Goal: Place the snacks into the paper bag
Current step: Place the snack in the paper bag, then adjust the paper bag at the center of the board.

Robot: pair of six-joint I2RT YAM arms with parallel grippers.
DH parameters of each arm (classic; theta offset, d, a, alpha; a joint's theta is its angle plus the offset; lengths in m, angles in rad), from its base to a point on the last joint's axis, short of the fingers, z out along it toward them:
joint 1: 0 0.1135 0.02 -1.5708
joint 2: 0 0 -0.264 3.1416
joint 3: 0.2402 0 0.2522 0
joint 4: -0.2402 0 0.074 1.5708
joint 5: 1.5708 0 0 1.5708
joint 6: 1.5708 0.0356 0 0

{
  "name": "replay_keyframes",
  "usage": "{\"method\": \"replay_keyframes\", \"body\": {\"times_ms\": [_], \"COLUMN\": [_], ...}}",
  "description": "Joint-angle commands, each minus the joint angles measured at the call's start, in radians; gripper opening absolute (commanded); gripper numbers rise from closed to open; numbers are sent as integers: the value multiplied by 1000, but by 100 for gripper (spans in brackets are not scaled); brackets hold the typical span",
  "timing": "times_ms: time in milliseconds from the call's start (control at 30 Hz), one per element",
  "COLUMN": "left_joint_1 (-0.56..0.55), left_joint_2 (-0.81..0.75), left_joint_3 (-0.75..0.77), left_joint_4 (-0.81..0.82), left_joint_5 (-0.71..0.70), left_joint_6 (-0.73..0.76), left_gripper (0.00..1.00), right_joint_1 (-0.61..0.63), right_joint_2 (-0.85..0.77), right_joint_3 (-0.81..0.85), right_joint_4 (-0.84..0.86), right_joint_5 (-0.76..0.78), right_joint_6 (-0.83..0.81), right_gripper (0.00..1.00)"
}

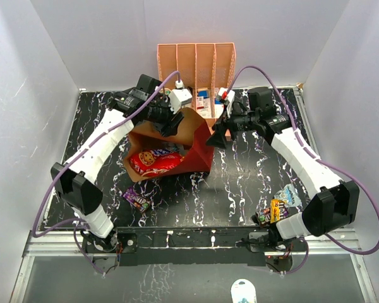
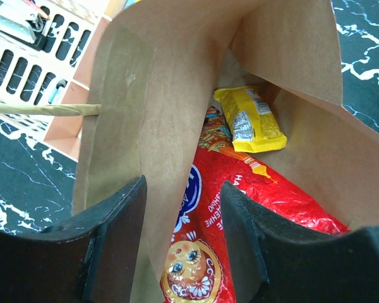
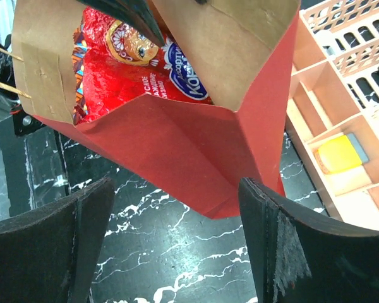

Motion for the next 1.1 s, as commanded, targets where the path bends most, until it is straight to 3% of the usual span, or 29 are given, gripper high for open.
{"method": "replay_keyframes", "body": {"times_ms": [0, 233, 367, 633, 867, 1067], "left_joint_1": [2, 3, 2, 2, 2, 10], "left_joint_2": [18, 47, 28, -2, -43, -60], "left_joint_3": [36, 34, 2, -54, -124, -165], "left_joint_4": [42, 121, 150, 180, 209, 210], "left_joint_5": [-49, -65, -36, -41, -84, -165], "left_joint_6": [30, 93, 129, 144, 166, 160], "left_gripper": [49, 49, 49, 49, 50, 50], "right_joint_1": [12, 19, 30, 109, 128, 128], "right_joint_2": [-9, 45, 109, 235, 340, 386], "right_joint_3": [79, 163, 228, 370, 471, 511], "right_joint_4": [118, 210, 234, 141, 12, -39], "right_joint_5": [57, 289, 346, 487, 553, 576], "right_joint_6": [51, 185, 233, 215, 137, 78], "right_gripper": [83, 85, 87, 86, 72, 50]}}
